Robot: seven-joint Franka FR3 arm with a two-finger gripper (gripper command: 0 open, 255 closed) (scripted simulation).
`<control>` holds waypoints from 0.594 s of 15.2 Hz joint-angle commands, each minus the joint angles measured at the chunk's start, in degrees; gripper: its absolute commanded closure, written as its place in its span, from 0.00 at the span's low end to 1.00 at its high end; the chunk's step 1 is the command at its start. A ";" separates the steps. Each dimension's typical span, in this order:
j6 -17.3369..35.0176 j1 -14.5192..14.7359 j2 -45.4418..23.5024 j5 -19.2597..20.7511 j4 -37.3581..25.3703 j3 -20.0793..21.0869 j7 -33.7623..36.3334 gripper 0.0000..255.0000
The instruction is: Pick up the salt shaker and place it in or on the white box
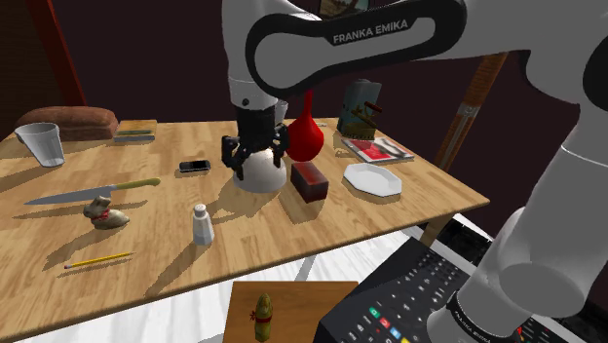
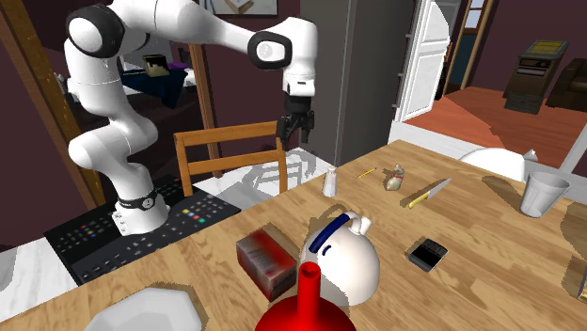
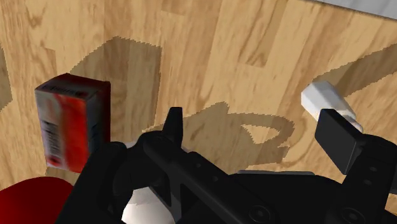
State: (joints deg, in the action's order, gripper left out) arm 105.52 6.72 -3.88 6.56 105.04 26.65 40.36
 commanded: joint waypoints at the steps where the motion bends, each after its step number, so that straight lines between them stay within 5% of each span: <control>1: -0.18 1.27 -5.17 2.15 -3.84 0.72 2.77 0.00; 9: -5.21 9.67 -25.89 9.45 -24.45 0.36 10.53 0.00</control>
State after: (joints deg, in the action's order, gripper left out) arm 101.02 15.29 -27.18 15.24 83.33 27.24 50.21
